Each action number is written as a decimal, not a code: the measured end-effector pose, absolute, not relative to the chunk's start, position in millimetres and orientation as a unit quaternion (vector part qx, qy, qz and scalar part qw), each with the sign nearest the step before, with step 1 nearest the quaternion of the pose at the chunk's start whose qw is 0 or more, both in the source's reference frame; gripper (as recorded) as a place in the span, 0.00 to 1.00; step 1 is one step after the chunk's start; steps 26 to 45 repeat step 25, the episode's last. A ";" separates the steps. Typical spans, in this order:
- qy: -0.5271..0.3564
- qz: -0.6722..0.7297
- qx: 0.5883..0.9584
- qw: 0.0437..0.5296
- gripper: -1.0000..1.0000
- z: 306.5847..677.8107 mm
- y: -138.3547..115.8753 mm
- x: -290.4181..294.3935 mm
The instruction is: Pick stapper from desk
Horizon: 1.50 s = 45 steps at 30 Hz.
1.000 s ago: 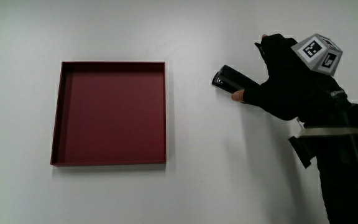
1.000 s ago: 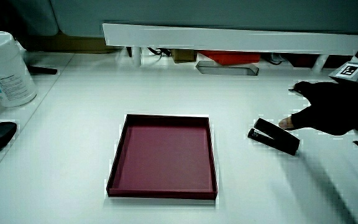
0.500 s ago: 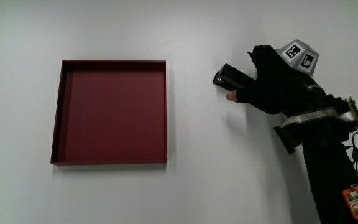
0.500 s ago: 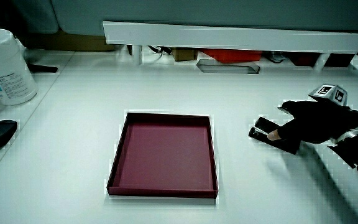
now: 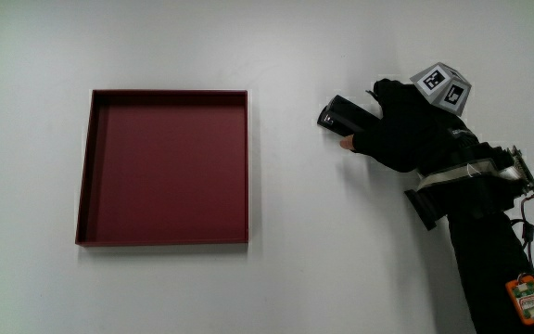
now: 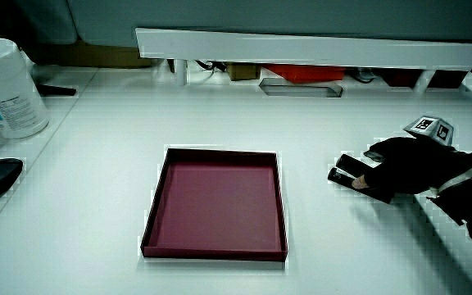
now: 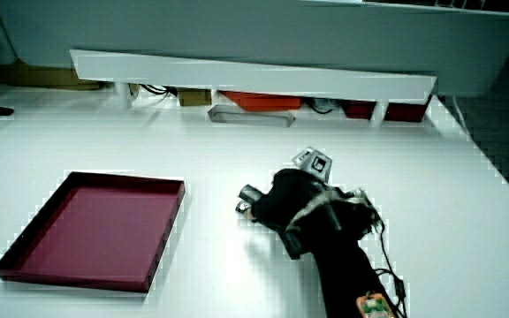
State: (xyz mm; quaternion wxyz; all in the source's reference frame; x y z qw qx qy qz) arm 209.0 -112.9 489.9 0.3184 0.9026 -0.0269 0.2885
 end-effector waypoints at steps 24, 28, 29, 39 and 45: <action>-0.148 0.342 0.874 0.312 1.00 410.1 -124.8 108.4; -0.155 0.346 0.872 0.309 1.00 408.0 -124.7 102.9; -0.155 0.346 0.872 0.309 1.00 408.0 -124.7 102.9; -0.155 0.346 0.872 0.309 1.00 408.0 -124.7 102.9; -0.155 0.346 0.872 0.309 1.00 408.0 -124.7 102.9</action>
